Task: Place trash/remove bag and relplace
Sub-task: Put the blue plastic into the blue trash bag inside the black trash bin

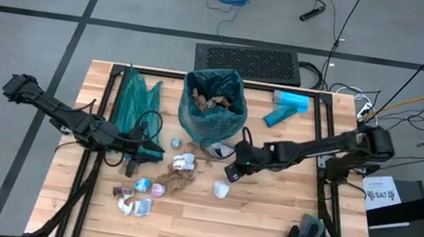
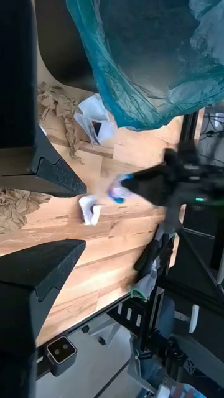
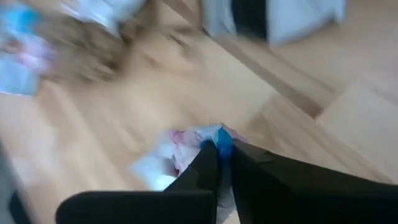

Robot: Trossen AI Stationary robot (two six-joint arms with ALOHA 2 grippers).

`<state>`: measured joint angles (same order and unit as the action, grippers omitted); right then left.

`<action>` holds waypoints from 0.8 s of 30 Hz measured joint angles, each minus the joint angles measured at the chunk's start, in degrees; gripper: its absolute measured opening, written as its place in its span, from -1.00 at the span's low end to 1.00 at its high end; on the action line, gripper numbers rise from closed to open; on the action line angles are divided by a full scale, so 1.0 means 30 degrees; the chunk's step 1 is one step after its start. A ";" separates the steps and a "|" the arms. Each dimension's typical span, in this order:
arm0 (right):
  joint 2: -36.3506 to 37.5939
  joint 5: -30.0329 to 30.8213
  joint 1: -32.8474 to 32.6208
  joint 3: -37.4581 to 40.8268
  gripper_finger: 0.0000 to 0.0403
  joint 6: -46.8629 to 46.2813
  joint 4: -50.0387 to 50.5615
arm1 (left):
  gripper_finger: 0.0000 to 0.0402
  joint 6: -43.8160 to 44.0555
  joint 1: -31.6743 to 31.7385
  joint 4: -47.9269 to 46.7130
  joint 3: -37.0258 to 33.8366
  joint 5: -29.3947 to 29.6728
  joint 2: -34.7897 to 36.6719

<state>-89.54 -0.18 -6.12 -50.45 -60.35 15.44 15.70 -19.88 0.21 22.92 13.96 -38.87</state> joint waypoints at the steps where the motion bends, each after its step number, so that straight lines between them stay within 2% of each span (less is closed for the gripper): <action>1: 0.0380 0.0036 0.0090 -0.0398 -0.98 0.0245 0.0483 | -0.37 -0.0029 0.0000 0.0000 0.0000 0.0037 0.0005; 3: 0.1001 0.0145 0.0305 -0.1532 -0.99 0.1123 0.1589 | -0.37 -0.0029 0.0024 -0.0079 0.0000 0.0109 0.0003; 8: 0.1492 0.2098 0.1110 -0.5944 -0.99 0.4129 0.3818 | -0.37 0.0015 0.0375 -0.0343 0.0000 0.0238 0.0005; 15: 0.0851 0.4081 0.3348 -1.1841 -0.99 0.9768 0.4046 | -0.37 0.0029 0.0925 -0.0370 0.0000 0.0259 0.0002; 20: 0.0809 0.4518 0.5661 -1.3257 -0.97 1.1851 0.4154 | -0.37 0.0160 0.0925 -0.0374 0.0000 0.0274 0.0002; 24: 0.0568 0.3564 0.7051 -1.3292 -0.93 1.2501 0.4316 | -0.37 0.0160 0.0925 -0.0386 0.0000 0.0280 0.0005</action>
<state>-87.83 10.52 15.03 -90.32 -22.85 28.39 16.19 -17.10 -0.95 22.92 14.80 -38.85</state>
